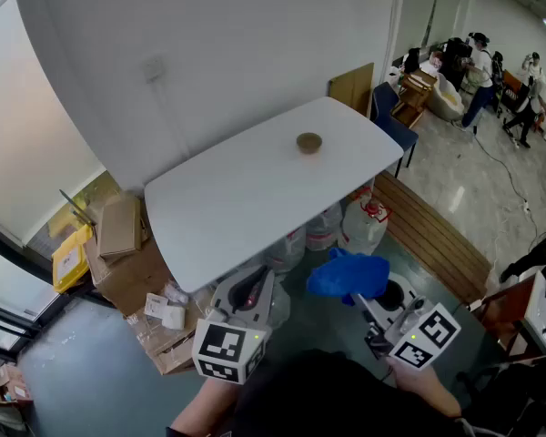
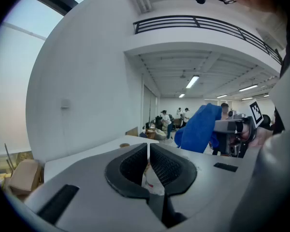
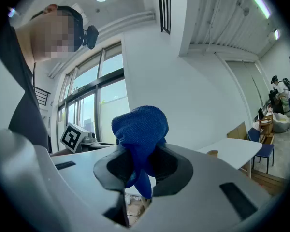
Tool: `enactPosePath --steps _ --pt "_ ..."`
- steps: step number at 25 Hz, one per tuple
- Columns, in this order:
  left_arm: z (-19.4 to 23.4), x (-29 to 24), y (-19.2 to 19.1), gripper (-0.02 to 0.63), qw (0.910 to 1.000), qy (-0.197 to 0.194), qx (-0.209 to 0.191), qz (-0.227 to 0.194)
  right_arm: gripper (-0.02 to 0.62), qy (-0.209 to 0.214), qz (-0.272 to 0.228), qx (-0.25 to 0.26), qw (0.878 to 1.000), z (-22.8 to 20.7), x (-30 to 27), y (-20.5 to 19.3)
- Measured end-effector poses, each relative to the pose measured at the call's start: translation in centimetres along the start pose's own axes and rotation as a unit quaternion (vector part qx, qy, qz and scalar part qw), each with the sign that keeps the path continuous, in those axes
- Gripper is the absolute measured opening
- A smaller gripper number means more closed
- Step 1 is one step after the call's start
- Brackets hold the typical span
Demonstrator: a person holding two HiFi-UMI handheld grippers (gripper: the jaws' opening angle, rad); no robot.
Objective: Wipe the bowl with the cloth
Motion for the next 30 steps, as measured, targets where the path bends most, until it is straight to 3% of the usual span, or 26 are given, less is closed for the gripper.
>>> enactPosePath --steps 11,20,30 --pt "-5.8 -5.3 0.5 0.026 0.9998 -0.02 0.003 0.007 0.078 -0.028 -0.016 -0.025 0.999 -6.3 5.9 0.5" --pt "-10.7 -10.2 0.6 0.026 0.9998 -0.015 0.01 0.004 0.08 0.008 0.028 -0.053 0.998 -11.0 11.3 -1.1" --pt "-12.5 -14.9 0.8 0.026 0.9991 -0.033 0.026 0.011 0.08 -0.01 0.025 -0.083 0.996 -15.9 13.7 -1.0"
Point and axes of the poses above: the fingertips, and each gripper's own axes: x backward along the fingers, z to its left, y out of its top, the point moved 3 cm from there along x, backward along the fingers, and after that the axes turned 8 degrees about -y, right-handed, at the moved point
